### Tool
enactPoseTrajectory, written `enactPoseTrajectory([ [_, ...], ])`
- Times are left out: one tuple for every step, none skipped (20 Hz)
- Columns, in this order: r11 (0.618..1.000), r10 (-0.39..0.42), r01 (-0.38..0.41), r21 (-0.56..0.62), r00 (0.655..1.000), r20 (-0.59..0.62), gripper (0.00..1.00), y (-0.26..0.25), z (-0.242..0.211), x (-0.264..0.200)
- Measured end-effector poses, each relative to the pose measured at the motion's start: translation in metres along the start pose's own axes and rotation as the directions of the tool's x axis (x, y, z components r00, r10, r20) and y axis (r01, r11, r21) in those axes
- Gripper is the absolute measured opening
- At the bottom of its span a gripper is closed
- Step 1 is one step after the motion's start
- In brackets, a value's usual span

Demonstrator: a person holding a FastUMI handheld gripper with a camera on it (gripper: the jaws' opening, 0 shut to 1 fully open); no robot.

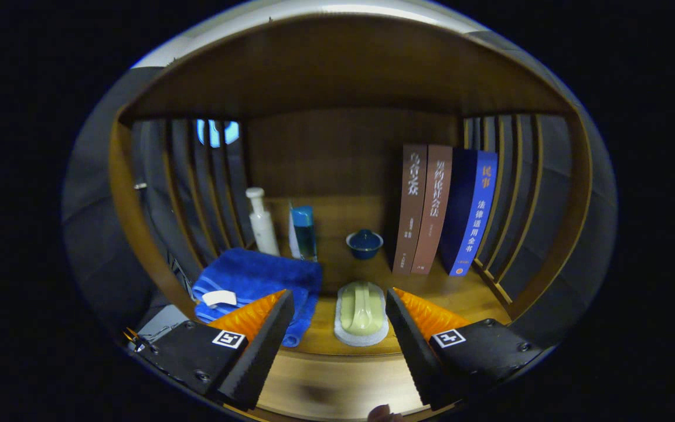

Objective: Pull open the drawer, take out the items inside it, and place them on the countertop above the cabinet.

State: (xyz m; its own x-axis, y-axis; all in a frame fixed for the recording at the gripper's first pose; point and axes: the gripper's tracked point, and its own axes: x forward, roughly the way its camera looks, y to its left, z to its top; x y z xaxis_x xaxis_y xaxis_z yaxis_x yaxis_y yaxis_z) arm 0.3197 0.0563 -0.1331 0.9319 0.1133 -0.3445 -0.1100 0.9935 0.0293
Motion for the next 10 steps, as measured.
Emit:
enactPoseTrajectory([
  [1.000,0.027,-0.026,-0.007,0.998,0.059,1.00,0.007,0.004,-0.013],
  [0.999,0.045,-0.043,-0.018,0.992,0.116,1.00,0.010,0.009,-0.028],
  [0.998,0.063,-0.058,-0.034,0.984,0.164,0.99,0.014,0.011,-0.044],
  [0.997,0.076,-0.068,-0.047,0.976,0.204,0.99,0.019,0.012,-0.065],
  [0.996,0.083,-0.073,-0.054,0.969,0.231,0.99,0.011,-0.002,-0.089],
  [0.996,0.076,-0.064,-0.059,0.966,0.248,0.99,0.011,-0.006,-0.103],
  [0.997,0.060,-0.044,-0.065,0.962,0.265,0.99,0.010,-0.013,-0.117],
  [0.997,0.053,-0.033,-0.074,0.956,0.289,1.00,0.011,-0.018,-0.130],
  [0.997,0.038,-0.015,-0.076,0.947,0.318,1.00,0.011,-0.022,-0.146],
  [0.997,0.033,-0.008,-0.075,0.941,0.336,0.99,0.014,-0.027,-0.159],
])
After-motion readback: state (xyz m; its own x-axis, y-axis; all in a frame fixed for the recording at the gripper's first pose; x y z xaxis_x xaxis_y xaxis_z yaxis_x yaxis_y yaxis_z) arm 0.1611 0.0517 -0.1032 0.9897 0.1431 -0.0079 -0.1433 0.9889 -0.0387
